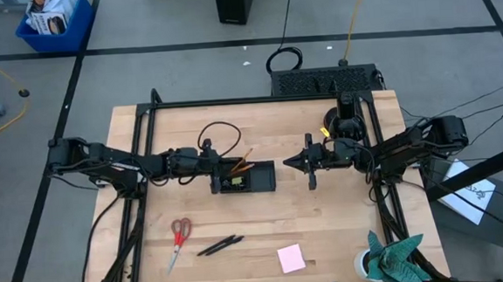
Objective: Pick and place office supplies into organizer
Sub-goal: Put the left black pen into the black desk organizer
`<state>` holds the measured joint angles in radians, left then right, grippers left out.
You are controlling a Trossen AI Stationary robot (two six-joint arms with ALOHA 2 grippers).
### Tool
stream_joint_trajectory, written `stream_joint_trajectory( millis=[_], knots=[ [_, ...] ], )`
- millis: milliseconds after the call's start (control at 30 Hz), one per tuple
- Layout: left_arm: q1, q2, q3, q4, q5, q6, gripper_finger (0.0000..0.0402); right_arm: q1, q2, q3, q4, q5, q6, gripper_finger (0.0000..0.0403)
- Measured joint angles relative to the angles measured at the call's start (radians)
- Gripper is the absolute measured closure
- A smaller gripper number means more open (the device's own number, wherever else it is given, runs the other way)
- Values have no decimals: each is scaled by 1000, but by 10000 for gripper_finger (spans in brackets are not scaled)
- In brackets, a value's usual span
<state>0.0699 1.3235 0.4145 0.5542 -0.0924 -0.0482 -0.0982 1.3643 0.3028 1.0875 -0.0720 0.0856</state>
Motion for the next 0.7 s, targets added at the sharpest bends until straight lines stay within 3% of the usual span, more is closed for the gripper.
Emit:
stream_joint_trajectory(
  millis=[467, 633, 700],
  knots=[
    [0, 0, 0, -2, -13, -14, 286, 0, 0, 0, 0, -2, 0, 403],
    [-14, -2, 6, 35, -13, -7, 274, 0, 0, 0, 0, -2, 0, 403],
    [-39, -23, 50, -60, -19, -28, 274, 0, 0, 0, 0, -3, 0, 403]
  ],
)
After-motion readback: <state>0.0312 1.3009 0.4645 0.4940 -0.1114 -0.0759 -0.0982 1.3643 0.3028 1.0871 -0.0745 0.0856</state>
